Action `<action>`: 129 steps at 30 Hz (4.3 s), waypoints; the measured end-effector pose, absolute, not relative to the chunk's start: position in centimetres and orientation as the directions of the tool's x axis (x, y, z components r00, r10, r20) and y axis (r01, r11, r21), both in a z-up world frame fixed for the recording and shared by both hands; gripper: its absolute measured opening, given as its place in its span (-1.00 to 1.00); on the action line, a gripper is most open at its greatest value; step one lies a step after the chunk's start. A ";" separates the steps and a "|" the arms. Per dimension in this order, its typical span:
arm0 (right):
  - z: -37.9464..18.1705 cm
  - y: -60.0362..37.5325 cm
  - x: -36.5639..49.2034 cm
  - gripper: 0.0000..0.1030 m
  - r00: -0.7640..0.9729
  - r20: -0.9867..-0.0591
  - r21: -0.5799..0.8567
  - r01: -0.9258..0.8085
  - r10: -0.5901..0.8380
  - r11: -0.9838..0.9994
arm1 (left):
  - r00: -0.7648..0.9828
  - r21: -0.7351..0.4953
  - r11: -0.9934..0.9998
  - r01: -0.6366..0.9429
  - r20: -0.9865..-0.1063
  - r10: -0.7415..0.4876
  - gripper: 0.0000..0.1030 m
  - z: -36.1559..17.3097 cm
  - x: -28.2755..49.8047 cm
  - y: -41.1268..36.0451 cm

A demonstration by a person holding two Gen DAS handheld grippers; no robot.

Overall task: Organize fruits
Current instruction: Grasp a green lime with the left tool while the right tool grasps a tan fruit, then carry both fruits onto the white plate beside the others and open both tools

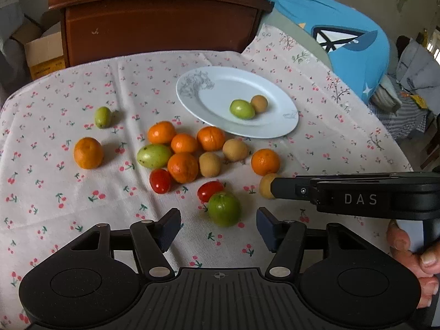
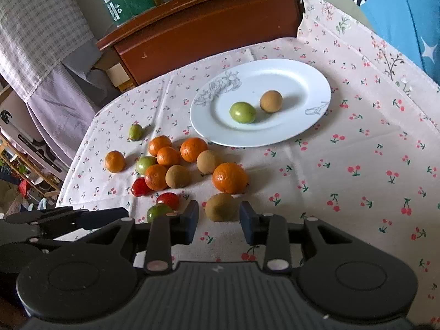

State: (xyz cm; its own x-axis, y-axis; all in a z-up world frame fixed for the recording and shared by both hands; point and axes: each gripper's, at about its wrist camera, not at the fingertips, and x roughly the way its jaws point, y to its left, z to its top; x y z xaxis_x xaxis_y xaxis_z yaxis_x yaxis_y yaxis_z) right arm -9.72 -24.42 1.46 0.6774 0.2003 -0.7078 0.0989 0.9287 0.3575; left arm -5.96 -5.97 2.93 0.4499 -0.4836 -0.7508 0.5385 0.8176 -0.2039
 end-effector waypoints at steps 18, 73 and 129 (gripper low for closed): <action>0.1 -23.8 -8.6 -0.34 0.655 -0.733 0.328 0.107 0.182 0.939 | 0.456 -0.183 0.815 0.550 -0.752 -0.477 -0.24 1.8 -5.9 -7.9; 6.4 -27.4 -5.8 -0.48 0.759 -0.638 0.318 0.102 0.133 0.943 | 0.537 -0.202 0.836 0.510 -0.684 -0.493 -0.50 8.1 0.8 -7.0; 3.7 -29.6 -2.0 -0.32 0.732 -0.676 0.358 0.225 0.085 0.906 | 0.558 -0.152 0.859 0.489 -0.702 -0.442 0.48 8.2 5.9 -9.1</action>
State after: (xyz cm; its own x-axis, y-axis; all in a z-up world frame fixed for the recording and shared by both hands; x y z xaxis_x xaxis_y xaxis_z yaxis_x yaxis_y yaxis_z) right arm -2.04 -29.56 3.75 0.7320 0.0852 -0.6760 0.2253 0.9061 0.3581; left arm 5.86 -9.14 8.23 0.5580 -0.4425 -0.7020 0.4895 0.8586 -0.1521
